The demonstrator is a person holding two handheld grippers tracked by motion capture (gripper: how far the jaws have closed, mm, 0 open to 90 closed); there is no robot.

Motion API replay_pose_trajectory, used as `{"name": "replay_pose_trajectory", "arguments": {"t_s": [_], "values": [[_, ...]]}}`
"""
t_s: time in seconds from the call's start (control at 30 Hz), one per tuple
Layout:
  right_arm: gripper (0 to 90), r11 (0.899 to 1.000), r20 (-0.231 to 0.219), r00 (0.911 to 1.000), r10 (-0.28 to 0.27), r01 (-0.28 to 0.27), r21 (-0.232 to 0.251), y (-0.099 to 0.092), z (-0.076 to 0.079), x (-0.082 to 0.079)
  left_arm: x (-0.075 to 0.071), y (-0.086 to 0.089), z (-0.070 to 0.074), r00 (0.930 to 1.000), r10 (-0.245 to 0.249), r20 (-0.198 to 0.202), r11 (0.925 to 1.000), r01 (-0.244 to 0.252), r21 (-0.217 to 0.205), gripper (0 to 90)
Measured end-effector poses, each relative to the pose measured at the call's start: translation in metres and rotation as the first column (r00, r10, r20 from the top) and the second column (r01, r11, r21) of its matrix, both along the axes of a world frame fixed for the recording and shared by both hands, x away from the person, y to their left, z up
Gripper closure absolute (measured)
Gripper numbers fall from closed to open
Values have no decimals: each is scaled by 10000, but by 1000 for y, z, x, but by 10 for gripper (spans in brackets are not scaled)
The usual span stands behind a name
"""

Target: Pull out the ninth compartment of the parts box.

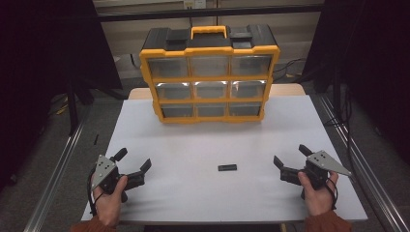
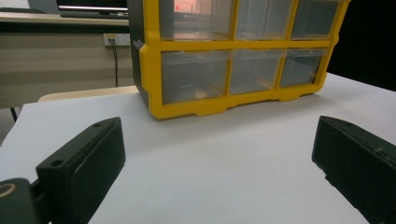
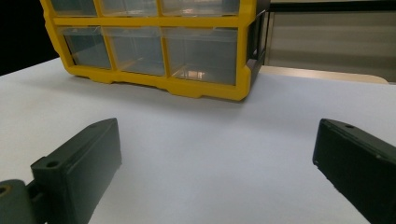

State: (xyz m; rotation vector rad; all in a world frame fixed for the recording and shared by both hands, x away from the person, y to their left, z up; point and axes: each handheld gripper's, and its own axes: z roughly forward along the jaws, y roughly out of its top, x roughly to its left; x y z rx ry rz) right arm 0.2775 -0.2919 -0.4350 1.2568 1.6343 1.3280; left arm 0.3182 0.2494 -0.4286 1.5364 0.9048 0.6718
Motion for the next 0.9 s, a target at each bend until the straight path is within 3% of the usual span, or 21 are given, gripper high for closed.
{"name": "replay_pose_trajectory", "arguments": {"t_s": [0.43,0.73,0.9], "values": [[4,9994,-232,9991,345,-347,-74,3,-3,-2,4,-3,-1,9999,-59,-141,9999,60,92,27],[2,9963,-371,9963,779,-791,-331,19,-6,5,1,-3,-1,9999,-144,53,9999,143,93,26],[3,9946,-385,9949,937,-953,-416,28,-7,10,1,-3,-2,9996,-283,-85,9996,283,13,26]]}}
